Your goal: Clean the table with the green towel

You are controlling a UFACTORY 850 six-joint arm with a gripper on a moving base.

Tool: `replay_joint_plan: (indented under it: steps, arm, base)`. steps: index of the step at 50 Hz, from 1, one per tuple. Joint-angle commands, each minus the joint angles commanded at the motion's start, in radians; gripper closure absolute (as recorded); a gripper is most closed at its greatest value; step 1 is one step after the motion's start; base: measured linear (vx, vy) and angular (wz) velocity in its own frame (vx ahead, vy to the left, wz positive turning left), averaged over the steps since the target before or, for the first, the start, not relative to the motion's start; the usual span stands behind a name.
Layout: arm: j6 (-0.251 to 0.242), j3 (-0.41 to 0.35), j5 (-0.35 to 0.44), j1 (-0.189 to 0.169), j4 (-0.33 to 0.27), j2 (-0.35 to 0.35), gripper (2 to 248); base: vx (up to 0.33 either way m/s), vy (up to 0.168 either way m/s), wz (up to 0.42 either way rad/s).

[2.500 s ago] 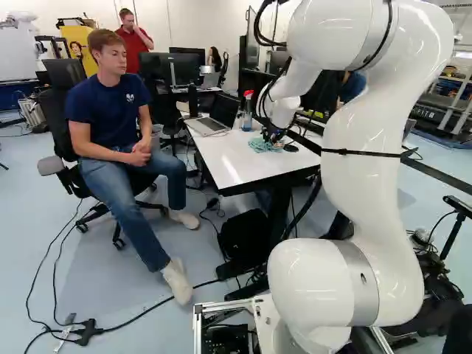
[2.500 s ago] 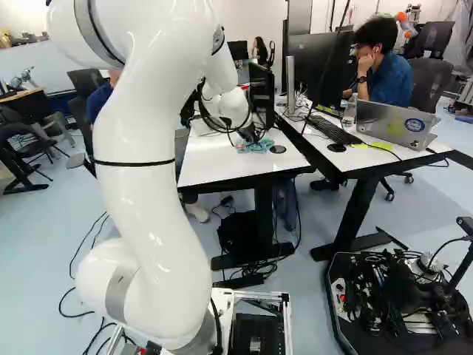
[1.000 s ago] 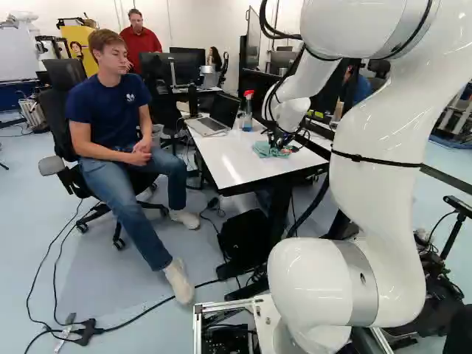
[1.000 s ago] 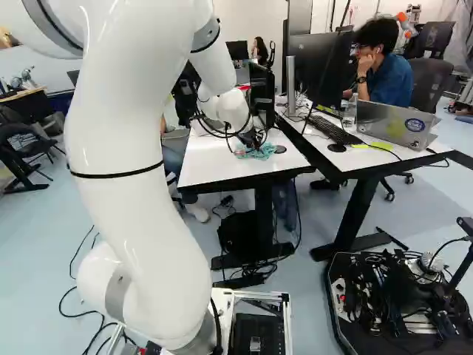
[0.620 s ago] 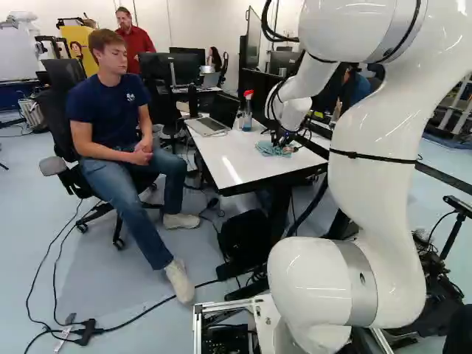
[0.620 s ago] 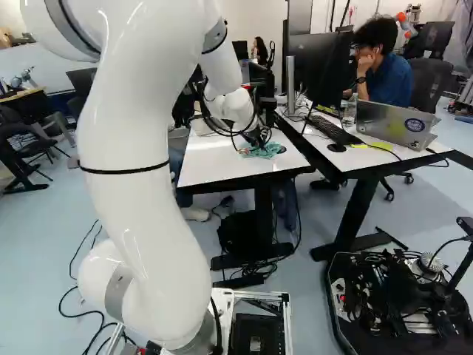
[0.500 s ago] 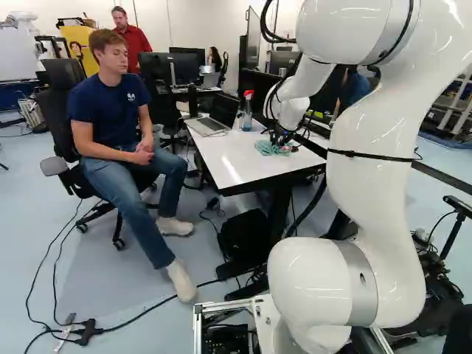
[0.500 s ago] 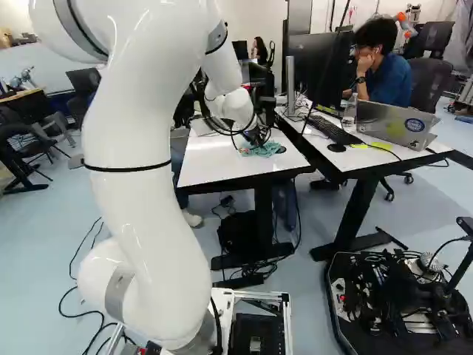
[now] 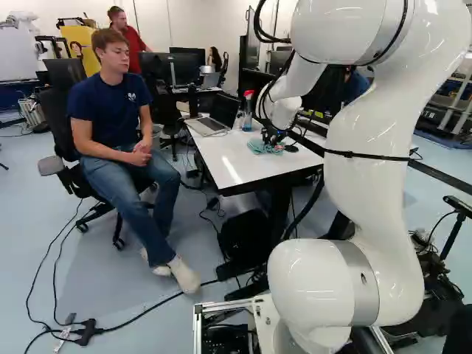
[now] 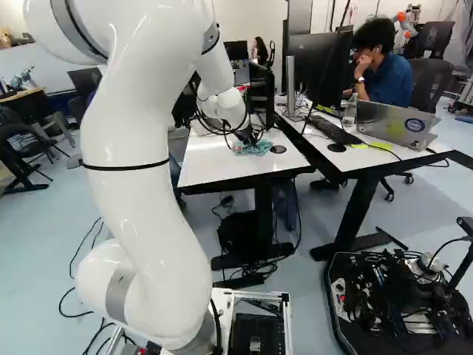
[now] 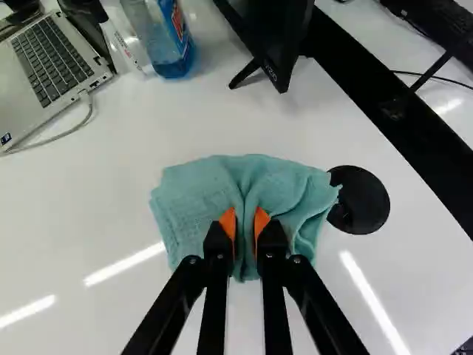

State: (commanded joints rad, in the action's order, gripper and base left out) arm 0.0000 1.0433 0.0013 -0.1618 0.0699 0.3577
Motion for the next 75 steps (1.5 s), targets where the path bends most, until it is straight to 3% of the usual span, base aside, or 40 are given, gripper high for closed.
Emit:
replay_joint_plan:
  steps: [37,51,75]
  arm:
    - [0.000,-0.044,0.000,0.002,0.000,-0.104,202]
    - [0.000,-0.108,-0.013,0.001,0.017,-0.191,202]
    - [0.000,-0.224,-0.089,0.011,0.098,-0.357,202]
  base:
    - [0.000,0.000,0.000]
    - [0.000,0.000,0.000]
    - [0.000,0.000,0.000]
